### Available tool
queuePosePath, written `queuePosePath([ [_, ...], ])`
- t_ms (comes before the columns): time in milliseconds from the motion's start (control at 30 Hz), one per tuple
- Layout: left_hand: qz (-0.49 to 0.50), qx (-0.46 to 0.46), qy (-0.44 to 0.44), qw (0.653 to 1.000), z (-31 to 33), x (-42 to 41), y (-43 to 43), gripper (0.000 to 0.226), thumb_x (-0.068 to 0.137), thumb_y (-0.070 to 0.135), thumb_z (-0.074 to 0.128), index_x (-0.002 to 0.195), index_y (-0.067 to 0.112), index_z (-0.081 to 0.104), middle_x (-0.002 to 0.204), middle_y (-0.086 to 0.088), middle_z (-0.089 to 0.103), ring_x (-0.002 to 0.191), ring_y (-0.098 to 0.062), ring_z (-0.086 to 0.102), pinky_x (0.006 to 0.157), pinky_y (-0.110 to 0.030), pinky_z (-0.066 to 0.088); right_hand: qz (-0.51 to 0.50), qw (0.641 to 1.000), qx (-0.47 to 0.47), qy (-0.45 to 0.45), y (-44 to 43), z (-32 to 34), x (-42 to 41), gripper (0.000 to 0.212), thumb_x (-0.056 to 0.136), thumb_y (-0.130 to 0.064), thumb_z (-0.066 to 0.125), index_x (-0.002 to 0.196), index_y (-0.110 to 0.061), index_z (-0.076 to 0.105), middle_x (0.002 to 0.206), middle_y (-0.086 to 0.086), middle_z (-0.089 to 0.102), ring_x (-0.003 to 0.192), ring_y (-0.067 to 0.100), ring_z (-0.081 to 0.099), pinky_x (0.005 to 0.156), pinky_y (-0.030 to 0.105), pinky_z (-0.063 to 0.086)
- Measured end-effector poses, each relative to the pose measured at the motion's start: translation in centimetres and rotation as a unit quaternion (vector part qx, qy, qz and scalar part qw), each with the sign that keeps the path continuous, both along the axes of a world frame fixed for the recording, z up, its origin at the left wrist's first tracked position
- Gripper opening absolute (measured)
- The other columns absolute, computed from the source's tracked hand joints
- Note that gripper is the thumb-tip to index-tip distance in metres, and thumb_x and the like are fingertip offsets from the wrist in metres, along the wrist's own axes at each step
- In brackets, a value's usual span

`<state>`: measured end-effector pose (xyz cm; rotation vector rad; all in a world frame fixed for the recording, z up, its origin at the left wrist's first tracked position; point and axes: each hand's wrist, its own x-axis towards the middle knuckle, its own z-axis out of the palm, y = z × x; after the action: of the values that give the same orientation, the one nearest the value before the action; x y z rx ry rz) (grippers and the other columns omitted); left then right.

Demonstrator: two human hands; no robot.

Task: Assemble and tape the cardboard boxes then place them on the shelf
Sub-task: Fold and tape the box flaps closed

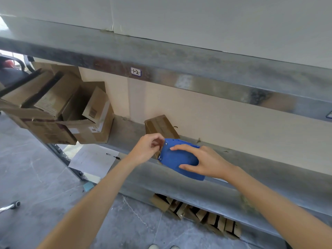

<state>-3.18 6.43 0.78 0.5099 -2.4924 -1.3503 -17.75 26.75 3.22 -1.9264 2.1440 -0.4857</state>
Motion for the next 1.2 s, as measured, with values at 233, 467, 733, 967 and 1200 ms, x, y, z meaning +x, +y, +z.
queuePosePath([
  [233, 0.079, 0.006, 0.037, 0.996, 0.0, 0.2, 0.2, 0.028, 0.087, -0.013, 0.058, 0.089, 0.014, 0.067, 0.088, 0.003, 0.07, 0.079, -0.011, 0.069, 0.08, -0.026, 0.055, 0.003, 1.0, -0.006, -0.012, 0.2, 1.3, -1.2, 0.051, 0.09, -0.052, 0.055, 0.131, -0.067, 0.029, 0.07, 0.002, 0.062, 0.054, 0.018, 0.048, 0.055, 0.025, 0.042],
  [467, 0.133, -0.001, 0.023, 0.991, -1.7, 3.1, -0.7, 0.016, 0.088, -0.003, 0.065, 0.09, 0.013, 0.068, 0.085, -0.002, 0.068, 0.077, -0.014, 0.065, 0.076, -0.022, 0.052, -0.026, 0.999, 0.017, 0.011, 2.6, 0.8, -2.8, 0.051, 0.09, -0.048, 0.06, 0.133, -0.061, 0.036, 0.051, 0.0, 0.047, 0.05, 0.014, 0.044, 0.048, 0.024, 0.032],
  [733, 0.13, 0.02, 0.009, 0.991, -2.7, 3.0, 1.0, 0.025, 0.094, 0.005, 0.062, 0.112, 0.021, 0.069, 0.088, 0.0, 0.067, 0.082, -0.005, 0.066, 0.077, -0.01, 0.045, -0.08, 0.994, 0.033, 0.067, 4.7, 0.0, -5.1, 0.053, 0.09, -0.05, 0.059, 0.133, -0.065, 0.033, 0.042, -0.002, 0.034, 0.045, 0.014, 0.037, 0.049, 0.021, 0.025],
  [967, 0.139, 0.014, 0.024, 0.99, -3.3, 1.7, 1.6, 0.035, 0.093, 0.001, 0.063, 0.125, 0.014, 0.066, 0.092, -0.006, 0.066, 0.082, -0.006, 0.064, 0.074, -0.002, 0.043, -0.093, 0.992, 0.048, 0.069, 5.0, -0.6, -5.6, 0.053, 0.091, -0.05, 0.058, 0.135, -0.064, 0.031, 0.042, -0.003, 0.035, 0.044, 0.013, 0.038, 0.047, 0.021, 0.03],
  [1200, 0.152, 0.013, 0.033, 0.988, -5.1, 0.9, 1.2, 0.035, 0.092, -0.002, 0.063, 0.123, 0.013, 0.069, 0.093, -0.009, 0.065, 0.072, 0.004, 0.06, 0.072, -0.006, 0.046, -0.092, 0.993, 0.057, 0.052, 4.7, -1.2, -5.7, 0.055, 0.091, -0.05, 0.059, 0.135, -0.064, 0.03, 0.042, -0.003, 0.038, 0.05, 0.009, 0.046, 0.045, 0.021, 0.027],
])
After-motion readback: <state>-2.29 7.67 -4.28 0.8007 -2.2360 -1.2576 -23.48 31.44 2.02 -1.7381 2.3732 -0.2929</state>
